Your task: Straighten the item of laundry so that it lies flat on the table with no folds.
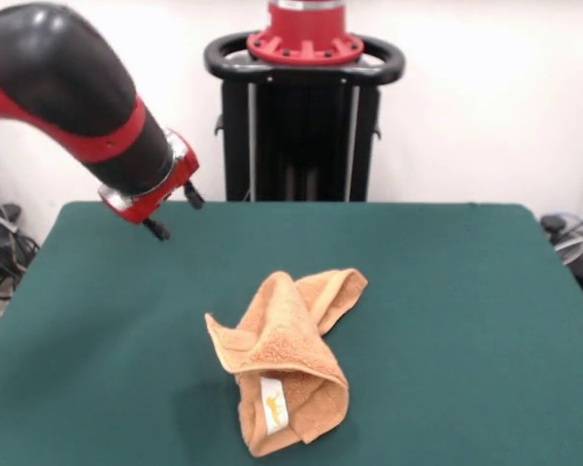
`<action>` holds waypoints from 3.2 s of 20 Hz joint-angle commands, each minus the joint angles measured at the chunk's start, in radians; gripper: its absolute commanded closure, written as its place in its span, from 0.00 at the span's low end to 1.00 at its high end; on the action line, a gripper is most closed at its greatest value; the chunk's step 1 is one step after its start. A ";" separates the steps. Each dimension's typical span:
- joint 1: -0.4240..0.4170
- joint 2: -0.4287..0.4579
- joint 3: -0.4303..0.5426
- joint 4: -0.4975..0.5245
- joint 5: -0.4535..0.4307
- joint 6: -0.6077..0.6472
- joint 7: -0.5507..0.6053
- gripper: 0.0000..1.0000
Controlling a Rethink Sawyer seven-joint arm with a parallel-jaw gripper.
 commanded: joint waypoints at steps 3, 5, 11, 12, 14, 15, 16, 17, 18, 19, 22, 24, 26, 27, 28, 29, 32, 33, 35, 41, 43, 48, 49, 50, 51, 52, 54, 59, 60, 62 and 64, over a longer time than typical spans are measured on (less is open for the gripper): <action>0.076 -0.139 0.054 0.139 0.091 -0.244 0.219 0.00; 0.087 -0.178 0.053 0.166 0.131 -0.303 0.258 0.00; 0.115 -0.206 0.035 0.232 0.233 -0.426 0.301 0.00; 0.109 -0.186 0.038 0.237 0.248 -0.422 0.285 0.00; 0.097 -0.140 0.038 0.240 0.276 -0.400 0.245 0.00; 0.100 -0.113 0.032 0.222 0.279 -0.370 0.223 0.00; 0.104 -0.085 0.027 0.204 0.282 -0.339 0.201 0.00; 0.109 -0.054 0.020 0.182 0.283 -0.302 0.189 0.00; 0.111 -0.020 0.014 0.161 0.291 -0.270 0.172 0.00; 0.108 0.013 0.014 0.147 0.298 -0.242 0.158 0.00; 0.111 0.111 0.012 0.083 0.313 -0.148 0.125 0.00; 0.107 0.171 0.017 0.050 0.321 -0.117 0.104 0.00; 0.102 0.219 0.022 0.027 0.322 -0.110 0.087 0.00; 0.100 0.241 0.021 0.016 0.322 -0.109 0.084 0.00; 0.099 0.261 0.025 0.005 0.324 -0.105 0.080 0.00; 0.097 0.282 0.029 -0.006 0.326 -0.102 0.075 0.00; 0.100 0.345 0.049 -0.053 0.339 -0.063 0.058 0.00; 0.111 0.371 0.049 -0.087 0.341 -0.027 0.058 0.00; 0.127 0.401 0.060 -0.146 0.336 0.014 0.034 0.00; 0.157 0.373 0.080 -0.226 0.316 0.080 0.027 0.00; 0.154 0.343 0.086 -0.209 0.316 0.027 0.042 0.00; 0.124 0.207 0.077 -0.068 0.298 -0.299 0.151 0.00; 0.121 0.169 0.069 -0.035 0.290 -0.365 0.180 0.00; 0.123 0.134 0.055 -0.006 0.285 -0.412 0.207 0.00; 0.120 0.106 0.053 0.020 0.281 -0.449 0.223 0.00; 0.127 0.080 0.040 0.040 0.280 -0.477 0.241 0.00; 0.143 0.038 0.010 0.070 0.283 -0.511 0.277 0.00; 0.169 -0.035 -0.050 0.131 0.324 -0.562 0.348 0.00; 0.168 -0.056 -0.055 0.150 0.326 -0.595 0.355 0.00; 0.165 -0.103 -0.071 0.194 0.321 -0.670 0.368 0.00; 0.179 -0.158 -0.116 0.251 0.307 -0.761 0.412 0.00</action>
